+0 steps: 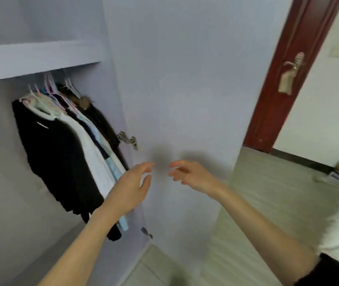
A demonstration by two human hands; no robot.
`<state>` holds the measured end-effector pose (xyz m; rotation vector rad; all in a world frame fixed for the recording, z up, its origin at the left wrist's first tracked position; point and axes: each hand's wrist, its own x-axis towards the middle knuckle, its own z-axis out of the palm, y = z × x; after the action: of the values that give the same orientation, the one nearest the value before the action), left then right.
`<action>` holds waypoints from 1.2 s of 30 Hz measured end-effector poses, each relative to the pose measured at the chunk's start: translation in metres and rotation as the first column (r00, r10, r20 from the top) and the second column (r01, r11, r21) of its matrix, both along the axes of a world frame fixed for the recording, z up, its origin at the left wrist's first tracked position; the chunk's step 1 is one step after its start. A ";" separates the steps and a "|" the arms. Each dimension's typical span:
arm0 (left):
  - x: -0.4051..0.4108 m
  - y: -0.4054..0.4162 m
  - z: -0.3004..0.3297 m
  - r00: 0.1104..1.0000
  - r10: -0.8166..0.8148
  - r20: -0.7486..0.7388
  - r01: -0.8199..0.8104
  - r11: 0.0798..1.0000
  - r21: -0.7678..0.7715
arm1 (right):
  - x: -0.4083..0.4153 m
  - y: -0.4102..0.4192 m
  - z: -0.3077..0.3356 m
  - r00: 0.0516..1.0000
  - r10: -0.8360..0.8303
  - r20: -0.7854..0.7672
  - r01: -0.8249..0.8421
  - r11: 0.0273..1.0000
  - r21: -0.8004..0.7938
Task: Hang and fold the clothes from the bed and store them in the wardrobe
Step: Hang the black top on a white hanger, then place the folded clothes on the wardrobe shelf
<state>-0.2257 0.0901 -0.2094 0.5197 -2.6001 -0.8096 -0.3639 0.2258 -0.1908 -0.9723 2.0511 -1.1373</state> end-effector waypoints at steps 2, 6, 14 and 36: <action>-0.022 0.045 -0.013 0.991 -0.134 0.014 0.134 0.991 0.011 | -0.007 0.061 -0.012 0.997 -0.083 0.004 0.083 0.996 0.041; -0.061 0.132 -0.039 0.934 -0.353 0.050 0.352 0.935 0.037 | -0.021 0.178 -0.027 0.965 -0.263 0.003 0.262 0.961 0.082; -0.196 0.319 -0.073 0.700 -0.704 0.124 0.696 0.710 0.104 | -0.067 0.412 -0.052 0.713 -0.695 0.086 0.688 0.718 0.103; -0.435 0.675 -0.148 0.086 -0.950 0.301 0.940 0.177 0.290 | -0.174 0.731 -0.121 0.072 -0.994 -0.085 0.958 0.045 0.283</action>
<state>-0.6612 0.7651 -0.3578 -1.4746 -3.1345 -1.1274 -0.5379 0.9570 -0.3113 1.0152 2.6003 -1.3320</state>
